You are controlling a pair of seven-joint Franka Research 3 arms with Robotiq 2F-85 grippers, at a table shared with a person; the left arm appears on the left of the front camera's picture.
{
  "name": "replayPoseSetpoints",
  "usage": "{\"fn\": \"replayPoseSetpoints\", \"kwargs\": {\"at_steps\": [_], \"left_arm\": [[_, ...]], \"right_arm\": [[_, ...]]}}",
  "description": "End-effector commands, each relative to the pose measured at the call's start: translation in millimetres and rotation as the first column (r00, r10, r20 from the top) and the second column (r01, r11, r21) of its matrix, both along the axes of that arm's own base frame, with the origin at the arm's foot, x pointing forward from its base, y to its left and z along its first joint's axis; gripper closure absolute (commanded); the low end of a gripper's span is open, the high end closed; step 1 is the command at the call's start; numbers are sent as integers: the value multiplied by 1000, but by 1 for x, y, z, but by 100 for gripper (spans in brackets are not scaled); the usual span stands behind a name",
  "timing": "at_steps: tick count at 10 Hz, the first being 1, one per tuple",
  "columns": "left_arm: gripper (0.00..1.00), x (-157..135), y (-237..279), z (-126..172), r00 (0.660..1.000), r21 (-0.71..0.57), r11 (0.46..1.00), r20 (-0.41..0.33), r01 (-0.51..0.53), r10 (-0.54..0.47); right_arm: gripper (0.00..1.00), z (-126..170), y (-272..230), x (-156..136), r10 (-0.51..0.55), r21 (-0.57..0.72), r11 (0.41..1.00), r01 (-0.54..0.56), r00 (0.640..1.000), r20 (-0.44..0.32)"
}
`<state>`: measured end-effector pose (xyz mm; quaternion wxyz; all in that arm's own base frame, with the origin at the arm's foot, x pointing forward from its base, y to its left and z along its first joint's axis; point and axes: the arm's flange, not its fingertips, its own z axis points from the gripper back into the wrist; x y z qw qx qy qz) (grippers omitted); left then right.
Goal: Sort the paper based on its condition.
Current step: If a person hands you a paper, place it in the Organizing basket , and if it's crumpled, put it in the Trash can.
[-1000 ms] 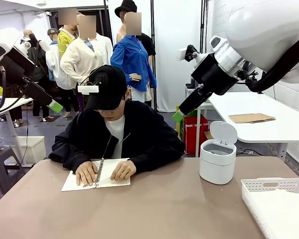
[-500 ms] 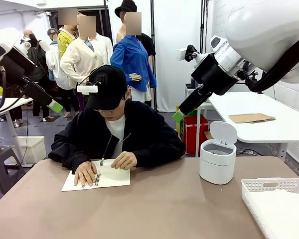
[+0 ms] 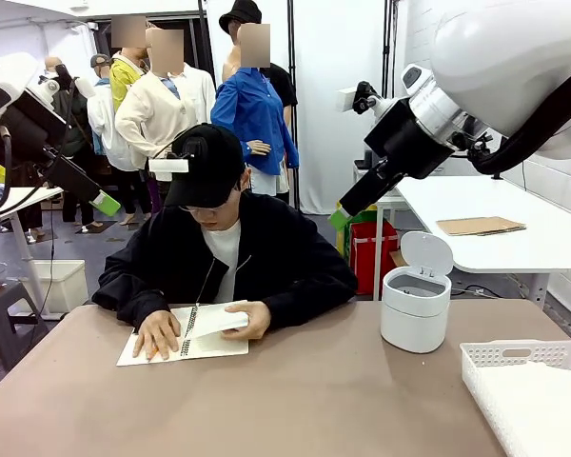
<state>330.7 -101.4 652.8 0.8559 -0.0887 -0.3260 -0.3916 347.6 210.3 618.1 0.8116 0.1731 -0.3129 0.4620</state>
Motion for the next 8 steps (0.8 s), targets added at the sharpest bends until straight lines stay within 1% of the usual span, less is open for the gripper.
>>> {"fn": "replayPoseSetpoints", "kwargs": {"at_steps": [1,5,6,8], "left_arm": [[0,-1,-1,0,1000,2,1000,-3,-16,16],[0,-1,-1,0,1000,2,1000,-3,-16,16],[0,-1,-1,0,1000,2,1000,-3,-16,16],[0,-1,-1,0,1000,2,1000,-3,-16,16]], "right_arm": [[0,-3,3,7,6,22,1000,-8,999,49],[0,2,6,17,23,40,999,-25,999,38],[0,2,4,6,-5,18,1000,5,1000,23],[0,2,4,6,-5,18,1000,5,1000,23]]}}
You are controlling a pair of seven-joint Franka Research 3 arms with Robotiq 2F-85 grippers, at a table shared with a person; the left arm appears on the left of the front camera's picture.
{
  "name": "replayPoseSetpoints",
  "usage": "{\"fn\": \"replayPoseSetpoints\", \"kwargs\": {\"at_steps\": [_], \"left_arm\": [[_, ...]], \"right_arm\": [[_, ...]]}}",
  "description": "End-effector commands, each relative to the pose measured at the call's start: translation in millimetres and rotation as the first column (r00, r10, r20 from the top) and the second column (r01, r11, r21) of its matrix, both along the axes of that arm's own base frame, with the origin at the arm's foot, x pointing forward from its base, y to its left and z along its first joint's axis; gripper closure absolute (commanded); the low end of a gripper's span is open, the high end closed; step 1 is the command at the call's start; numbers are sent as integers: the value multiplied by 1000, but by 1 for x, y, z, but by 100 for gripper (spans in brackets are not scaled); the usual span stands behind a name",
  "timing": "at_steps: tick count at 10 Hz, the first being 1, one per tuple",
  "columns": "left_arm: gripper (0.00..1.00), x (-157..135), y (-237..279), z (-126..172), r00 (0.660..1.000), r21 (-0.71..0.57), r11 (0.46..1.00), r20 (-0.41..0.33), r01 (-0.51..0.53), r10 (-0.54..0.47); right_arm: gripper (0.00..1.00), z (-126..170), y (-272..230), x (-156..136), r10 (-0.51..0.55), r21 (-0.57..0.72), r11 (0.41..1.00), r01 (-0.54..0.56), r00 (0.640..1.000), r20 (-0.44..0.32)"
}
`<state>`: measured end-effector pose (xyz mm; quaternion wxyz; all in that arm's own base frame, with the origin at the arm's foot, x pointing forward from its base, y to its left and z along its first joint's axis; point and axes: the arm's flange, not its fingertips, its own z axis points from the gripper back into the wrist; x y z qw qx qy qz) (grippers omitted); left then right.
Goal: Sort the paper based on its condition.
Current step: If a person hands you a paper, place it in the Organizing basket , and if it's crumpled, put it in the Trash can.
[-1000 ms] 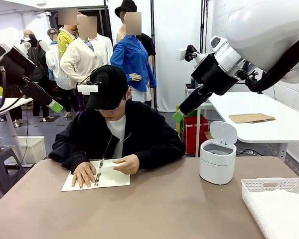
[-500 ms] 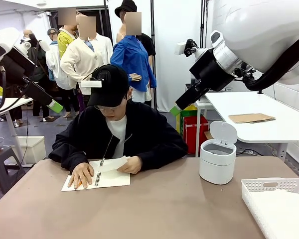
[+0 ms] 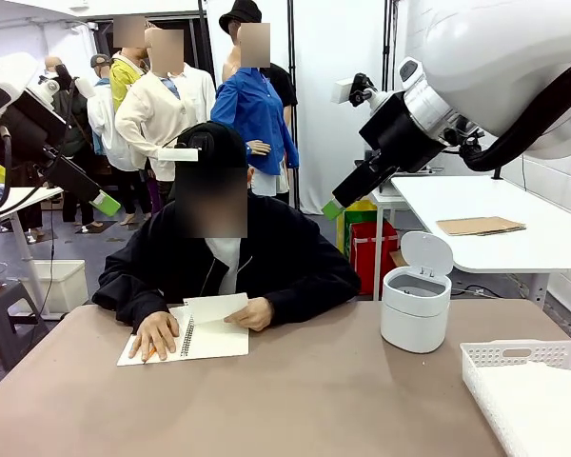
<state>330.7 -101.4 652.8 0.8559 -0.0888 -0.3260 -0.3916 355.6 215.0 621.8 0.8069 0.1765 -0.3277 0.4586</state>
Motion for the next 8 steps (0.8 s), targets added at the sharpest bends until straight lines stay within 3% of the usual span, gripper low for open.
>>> {"fn": "replayPoseSetpoints", "kwargs": {"at_steps": [1,8], "left_arm": [[0,-1,-1,0,1000,2,1000,-3,-16,16],[0,-1,-1,0,1000,2,1000,-3,-16,16]], "right_arm": [[0,-2,-1,-2,-1,-4,1000,1,1000,1],[0,-2,-1,-2,-1,-4,1000,1,1000,1]]}}
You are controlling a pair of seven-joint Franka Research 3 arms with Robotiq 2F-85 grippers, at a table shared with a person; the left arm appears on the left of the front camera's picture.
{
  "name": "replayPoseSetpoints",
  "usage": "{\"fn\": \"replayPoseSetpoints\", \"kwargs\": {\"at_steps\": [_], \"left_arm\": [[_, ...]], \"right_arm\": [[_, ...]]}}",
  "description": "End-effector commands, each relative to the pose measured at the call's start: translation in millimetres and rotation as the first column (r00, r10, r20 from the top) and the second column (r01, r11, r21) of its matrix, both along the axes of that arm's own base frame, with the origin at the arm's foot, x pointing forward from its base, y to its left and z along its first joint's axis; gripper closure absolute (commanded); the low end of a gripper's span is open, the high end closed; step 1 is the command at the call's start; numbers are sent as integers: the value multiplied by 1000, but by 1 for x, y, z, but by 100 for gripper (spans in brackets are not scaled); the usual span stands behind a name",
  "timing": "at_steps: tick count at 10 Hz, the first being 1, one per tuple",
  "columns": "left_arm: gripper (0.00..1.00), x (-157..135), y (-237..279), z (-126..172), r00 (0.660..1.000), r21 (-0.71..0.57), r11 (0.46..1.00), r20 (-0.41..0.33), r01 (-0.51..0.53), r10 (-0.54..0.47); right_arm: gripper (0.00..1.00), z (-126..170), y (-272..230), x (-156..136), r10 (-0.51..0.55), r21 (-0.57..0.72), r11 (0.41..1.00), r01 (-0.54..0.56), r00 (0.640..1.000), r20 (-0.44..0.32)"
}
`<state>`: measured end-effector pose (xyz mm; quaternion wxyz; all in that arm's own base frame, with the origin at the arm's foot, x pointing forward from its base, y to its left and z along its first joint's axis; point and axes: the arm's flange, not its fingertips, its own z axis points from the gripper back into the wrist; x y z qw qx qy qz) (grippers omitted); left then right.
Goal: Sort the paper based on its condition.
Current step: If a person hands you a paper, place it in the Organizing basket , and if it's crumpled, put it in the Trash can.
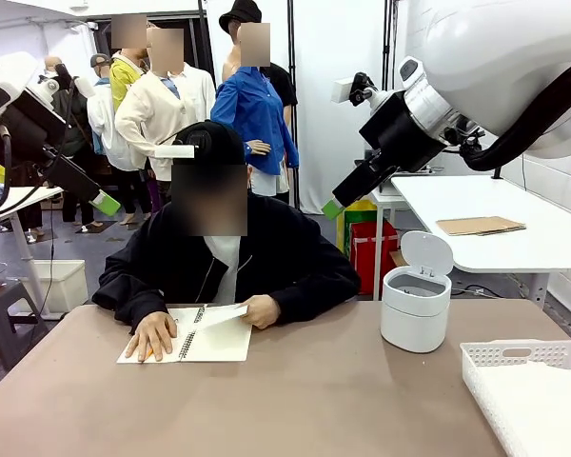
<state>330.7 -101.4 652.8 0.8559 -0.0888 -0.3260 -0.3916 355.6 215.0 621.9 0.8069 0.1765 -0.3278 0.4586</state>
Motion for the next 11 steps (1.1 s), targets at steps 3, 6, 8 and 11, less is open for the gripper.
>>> {"fn": "replayPoseSetpoints", "kwargs": {"at_steps": [3,6,8,11], "left_arm": [[0,-1,-1,0,1000,2,1000,-3,-16,16],[0,-1,-1,0,1000,2,1000,-3,-16,16],[0,-1,-1,0,1000,2,1000,-3,-16,16],[0,-1,-1,0,1000,2,1000,-3,-16,16]], "right_arm": [[0,-2,-1,-2,-1,-5,1000,1,1000,1],[0,-2,-1,-2,-1,-5,1000,1,1000,1],[0,-2,-1,-2,-1,-5,1000,1,1000,1],[0,-2,-1,-2,-1,-5,1000,1,1000,1]]}}
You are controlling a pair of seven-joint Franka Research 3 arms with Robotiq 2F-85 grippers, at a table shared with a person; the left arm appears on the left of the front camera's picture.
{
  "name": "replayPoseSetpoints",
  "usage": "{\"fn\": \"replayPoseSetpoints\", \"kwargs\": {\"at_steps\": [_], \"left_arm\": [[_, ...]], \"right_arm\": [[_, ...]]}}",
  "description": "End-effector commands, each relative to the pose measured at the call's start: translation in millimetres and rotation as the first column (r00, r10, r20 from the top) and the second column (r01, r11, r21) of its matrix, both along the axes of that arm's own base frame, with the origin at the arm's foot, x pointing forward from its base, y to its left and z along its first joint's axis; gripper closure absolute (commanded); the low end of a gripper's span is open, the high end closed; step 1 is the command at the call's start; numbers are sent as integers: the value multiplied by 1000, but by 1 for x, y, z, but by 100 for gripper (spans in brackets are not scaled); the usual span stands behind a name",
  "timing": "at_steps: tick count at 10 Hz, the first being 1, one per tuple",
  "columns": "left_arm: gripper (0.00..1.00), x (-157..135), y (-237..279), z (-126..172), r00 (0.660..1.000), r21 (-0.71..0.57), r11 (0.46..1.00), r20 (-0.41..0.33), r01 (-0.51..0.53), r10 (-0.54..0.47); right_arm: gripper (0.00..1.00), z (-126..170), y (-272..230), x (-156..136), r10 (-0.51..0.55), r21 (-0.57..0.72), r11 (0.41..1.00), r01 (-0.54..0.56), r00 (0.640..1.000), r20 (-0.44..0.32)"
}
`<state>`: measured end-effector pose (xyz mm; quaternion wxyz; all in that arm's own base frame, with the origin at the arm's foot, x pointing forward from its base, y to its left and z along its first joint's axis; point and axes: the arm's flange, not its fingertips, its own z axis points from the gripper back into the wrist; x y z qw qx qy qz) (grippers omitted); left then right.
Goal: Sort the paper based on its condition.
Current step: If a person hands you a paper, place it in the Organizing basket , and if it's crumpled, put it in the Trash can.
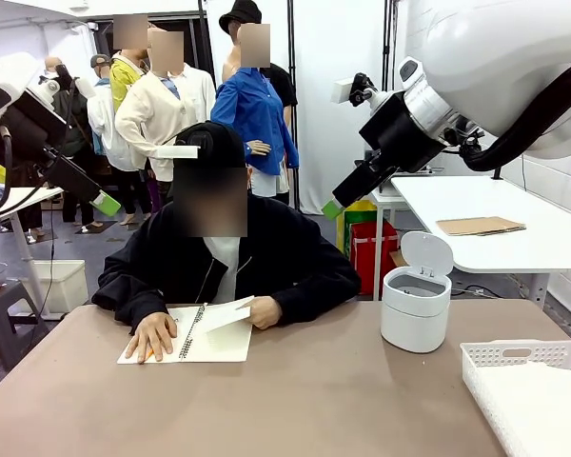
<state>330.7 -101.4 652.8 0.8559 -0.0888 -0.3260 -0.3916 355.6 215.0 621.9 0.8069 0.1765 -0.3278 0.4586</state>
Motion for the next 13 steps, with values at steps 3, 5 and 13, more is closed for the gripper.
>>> {"fn": "replayPoseSetpoints", "kwargs": {"at_steps": [3,5,13], "left_arm": [[0,-1,-1,0,1000,2,1000,-3,-16,16],[0,-1,-1,0,1000,2,1000,-3,-16,16],[0,-1,-1,0,1000,2,1000,-3,-16,16]], "right_arm": [[0,-2,-1,-2,-1,-5,1000,1,1000,1],[0,-2,-1,-2,-1,-5,1000,1,1000,1],[0,-2,-1,-2,-1,-5,1000,1,1000,1]]}}
